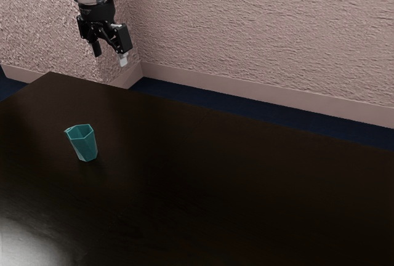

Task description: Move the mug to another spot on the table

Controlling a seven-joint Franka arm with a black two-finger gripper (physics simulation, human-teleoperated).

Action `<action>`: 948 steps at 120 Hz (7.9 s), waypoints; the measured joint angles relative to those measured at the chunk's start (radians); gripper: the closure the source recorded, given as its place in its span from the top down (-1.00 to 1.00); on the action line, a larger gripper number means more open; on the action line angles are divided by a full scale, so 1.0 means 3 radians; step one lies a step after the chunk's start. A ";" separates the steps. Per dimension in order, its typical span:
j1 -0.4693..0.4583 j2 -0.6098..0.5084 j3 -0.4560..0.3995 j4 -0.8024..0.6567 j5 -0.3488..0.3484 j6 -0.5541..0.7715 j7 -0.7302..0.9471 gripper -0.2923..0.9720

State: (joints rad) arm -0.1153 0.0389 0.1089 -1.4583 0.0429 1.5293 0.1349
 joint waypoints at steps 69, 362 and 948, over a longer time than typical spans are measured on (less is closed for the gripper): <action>0.0019 0.0042 0.0012 -0.0090 -0.0013 0.0002 0.0330 0.54; 0.1644 0.2009 0.0573 0.0056 -0.1849 0.1373 0.8131 0.32; 0.1435 0.0114 0.0093 -0.2889 -0.3859 0.0906 0.7280 -0.71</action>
State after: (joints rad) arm 0.3152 0.0731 0.1367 -2.3251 -1.1147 1.8011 2.3190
